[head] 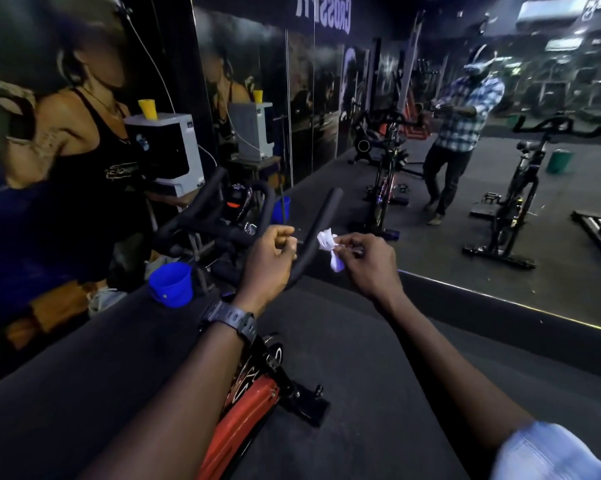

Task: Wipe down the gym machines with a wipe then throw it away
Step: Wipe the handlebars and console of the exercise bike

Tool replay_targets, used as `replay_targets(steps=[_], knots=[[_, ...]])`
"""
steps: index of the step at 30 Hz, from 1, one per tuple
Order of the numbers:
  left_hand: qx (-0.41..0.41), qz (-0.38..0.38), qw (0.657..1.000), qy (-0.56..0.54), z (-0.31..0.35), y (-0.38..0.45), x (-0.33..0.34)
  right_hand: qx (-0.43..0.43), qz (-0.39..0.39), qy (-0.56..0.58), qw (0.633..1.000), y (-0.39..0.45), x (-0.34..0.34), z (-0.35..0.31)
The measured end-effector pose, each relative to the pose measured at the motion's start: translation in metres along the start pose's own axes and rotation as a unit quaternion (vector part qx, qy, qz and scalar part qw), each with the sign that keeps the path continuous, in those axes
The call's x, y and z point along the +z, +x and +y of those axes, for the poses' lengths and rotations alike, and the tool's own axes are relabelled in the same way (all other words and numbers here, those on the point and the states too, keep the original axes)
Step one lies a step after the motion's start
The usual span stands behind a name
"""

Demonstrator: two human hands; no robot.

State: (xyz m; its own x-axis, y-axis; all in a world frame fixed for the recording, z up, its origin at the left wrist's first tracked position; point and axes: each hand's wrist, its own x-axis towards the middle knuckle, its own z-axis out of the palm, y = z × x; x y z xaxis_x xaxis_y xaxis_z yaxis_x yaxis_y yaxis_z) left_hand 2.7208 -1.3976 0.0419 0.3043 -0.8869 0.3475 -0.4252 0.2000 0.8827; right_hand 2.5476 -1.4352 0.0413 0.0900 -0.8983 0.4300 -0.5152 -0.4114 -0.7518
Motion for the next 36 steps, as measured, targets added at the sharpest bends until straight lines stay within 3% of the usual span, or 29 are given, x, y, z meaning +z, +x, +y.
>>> replay_targets(steps=[5,13,20,25,27,29,31,35,36], knots=[[-0.047,-0.018,0.998,0.022,-0.032,0.050,0.028,-0.005,-0.030,-0.006,1.000,0.049,0.037,0.029],[-0.092,-0.093,0.990,0.044,-0.089,0.119,0.056,-0.134,-0.112,-0.138,0.975,0.077,0.099,0.074],[-0.107,-0.115,0.987,-0.029,-0.100,0.157,0.074,-0.191,-0.090,-0.297,0.931,0.135,0.098,0.082],[-0.136,-0.094,0.985,-0.047,-0.092,0.177,0.078,-0.209,-0.036,-0.289,0.934,0.174,0.099,0.079],[-0.146,-0.080,0.985,-0.043,-0.093,0.179,0.082,-0.229,-0.073,-0.254,0.937,0.141,0.109,0.091],[-0.137,-0.073,0.987,-0.034,-0.096,0.182,0.088,-0.286,-0.121,-0.251,0.917,0.116,0.109,0.094],[-0.122,-0.074,0.990,-0.017,-0.098,0.186,0.093,-0.289,-0.085,-0.255,0.919,0.147,0.097,0.094],[-0.142,-0.046,0.988,-0.034,-0.096,0.192,0.100,-0.165,0.011,-0.213,0.963,0.228,0.073,0.086],[-0.139,-0.038,0.989,-0.039,-0.097,0.194,0.102,-0.160,-0.012,-0.220,0.962,0.219,0.076,0.083]])
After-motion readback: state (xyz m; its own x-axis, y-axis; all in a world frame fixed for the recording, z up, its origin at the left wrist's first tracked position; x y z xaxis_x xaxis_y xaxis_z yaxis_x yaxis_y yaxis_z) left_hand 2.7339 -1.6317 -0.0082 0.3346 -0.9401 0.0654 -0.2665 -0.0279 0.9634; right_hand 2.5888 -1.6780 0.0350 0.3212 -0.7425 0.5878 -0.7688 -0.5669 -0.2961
